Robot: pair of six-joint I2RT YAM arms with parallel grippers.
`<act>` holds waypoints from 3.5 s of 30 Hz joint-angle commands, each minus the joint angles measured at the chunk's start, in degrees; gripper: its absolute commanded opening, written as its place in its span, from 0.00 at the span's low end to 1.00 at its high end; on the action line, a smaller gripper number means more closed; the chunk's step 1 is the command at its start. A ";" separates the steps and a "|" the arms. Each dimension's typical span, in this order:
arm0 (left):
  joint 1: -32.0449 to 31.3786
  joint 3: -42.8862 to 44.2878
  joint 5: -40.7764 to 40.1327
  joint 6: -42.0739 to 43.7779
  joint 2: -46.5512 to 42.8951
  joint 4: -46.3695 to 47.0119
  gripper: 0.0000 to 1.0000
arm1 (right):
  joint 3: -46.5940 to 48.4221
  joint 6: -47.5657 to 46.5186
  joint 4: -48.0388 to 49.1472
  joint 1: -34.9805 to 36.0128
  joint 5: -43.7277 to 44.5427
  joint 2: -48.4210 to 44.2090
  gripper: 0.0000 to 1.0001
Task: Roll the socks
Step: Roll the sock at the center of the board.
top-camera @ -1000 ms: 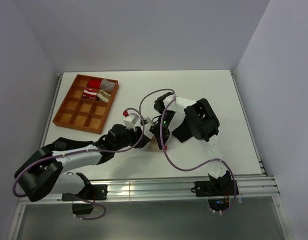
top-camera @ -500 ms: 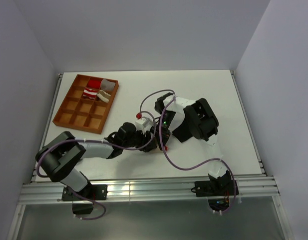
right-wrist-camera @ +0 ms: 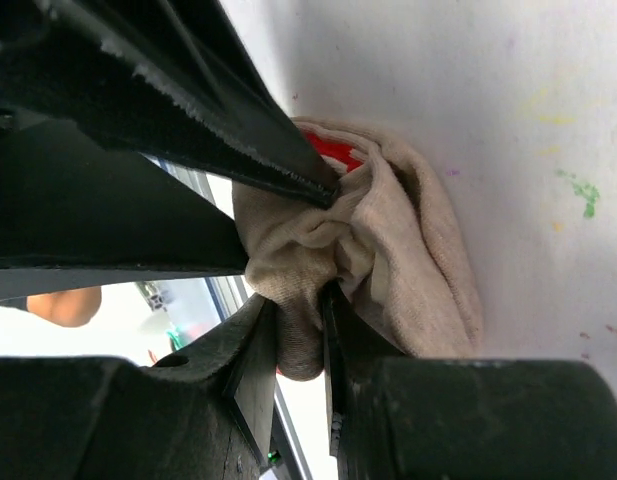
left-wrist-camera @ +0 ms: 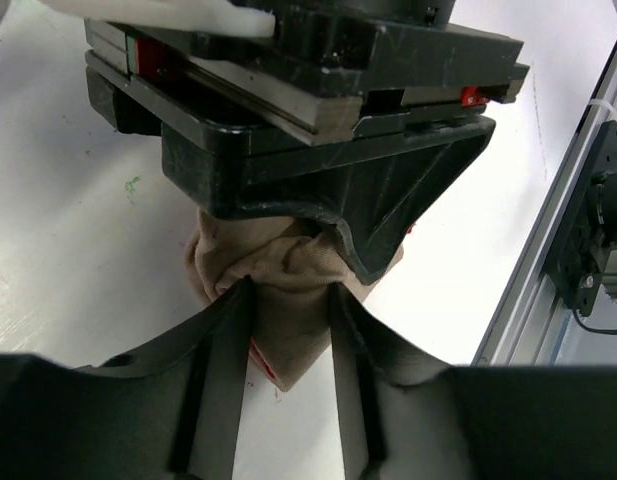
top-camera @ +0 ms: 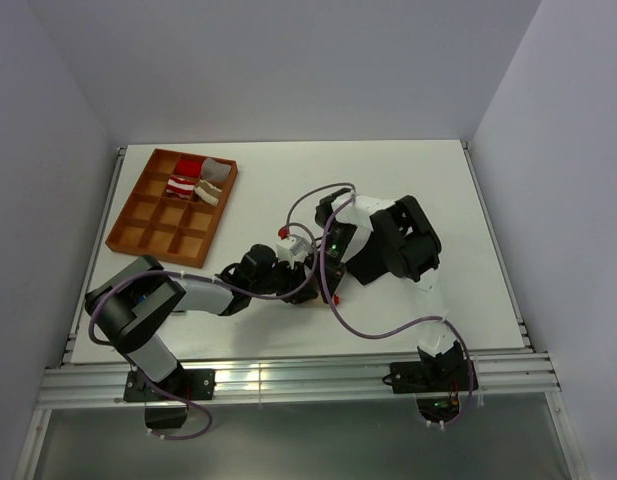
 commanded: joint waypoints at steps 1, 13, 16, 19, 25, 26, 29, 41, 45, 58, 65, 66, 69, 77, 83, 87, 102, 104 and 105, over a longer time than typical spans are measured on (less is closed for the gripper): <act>-1.00 1.19 -0.29 -1.52 1.54 -0.14 0.36 | -2.36 1.54 9.09 -0.29 7.34 -1.58 0.17; -4.78 7.08 -9.87 -9.25 5.05 -16.13 0.00 | -11.15 8.92 22.01 -0.38 11.74 -11.86 0.45; -4.78 7.78 -10.93 -10.31 5.23 -18.68 0.00 | -13.08 9.80 23.25 -1.16 10.95 -14.94 0.51; -4.78 8.31 -11.90 -10.75 5.50 -20.71 0.00 | -13.61 9.71 22.64 -2.57 9.98 -17.14 0.52; -4.78 9.36 -12.08 -11.10 6.90 -22.64 0.00 | -15.99 8.40 21.67 -6.25 7.35 -21.71 0.54; -4.78 9.89 -11.90 -11.10 7.25 -22.73 0.00 | -16.34 7.96 21.58 -6.79 7.17 -22.23 0.54; -4.78 11.12 -11.99 -11.54 7.95 -24.31 0.00 | -17.74 7.08 21.23 -8.72 6.11 -24.70 0.54; -3.99 17.53 -8.92 -14.00 10.06 -34.06 0.00 | -25.12 2.86 25.35 -17.60 2.59 -37.06 0.53; -3.29 20.17 -6.46 -14.27 11.38 -39.06 0.00 | -32.94 2.51 35.61 -17.60 4.88 -45.69 0.53; 0.49 26.41 4.00 -12.86 17.01 -44.09 0.00 | -52.28 -1.19 53.04 -5.49 16.74 -64.51 0.53; 1.81 27.73 6.03 -12.25 19.12 -45.23 0.00 | -53.78 -2.15 58.14 3.05 23.60 -61.80 0.57; 1.98 27.91 6.03 -12.16 19.21 -45.67 0.00 | -53.78 -2.32 58.58 3.66 24.12 -61.36 0.57; 2.16 28.26 5.94 -11.98 18.94 -46.20 0.00 | -54.66 -2.85 60.25 6.03 26.58 -60.65 0.58; 2.42 28.79 5.85 -11.72 18.85 -46.99 0.00 | -55.10 -3.12 62.00 10.61 30.72 -56.34 0.57; 2.86 29.05 6.20 -11.81 19.21 -46.55 0.00 | -54.75 -2.50 63.07 12.28 33.53 -52.48 0.57; 3.22 29.23 6.73 -12.07 19.65 -46.20 0.00 | -54.05 -1.45 63.07 12.54 34.06 -50.46 0.53; 3.30 13.95 2.79 -27.36 10.87 -23.62 0.31 | -43.68 2.51 48.93 8.77 21.77 -41.49 0.16; 3.30 11.67 1.38 -28.06 9.46 -20.46 0.33 | -41.58 2.33 45.86 7.80 19.75 -39.91 0.16; 3.30 11.04 -0.37 -28.24 8.06 -19.93 0.35 | -40.78 2.25 44.88 7.54 19.04 -38.77 0.17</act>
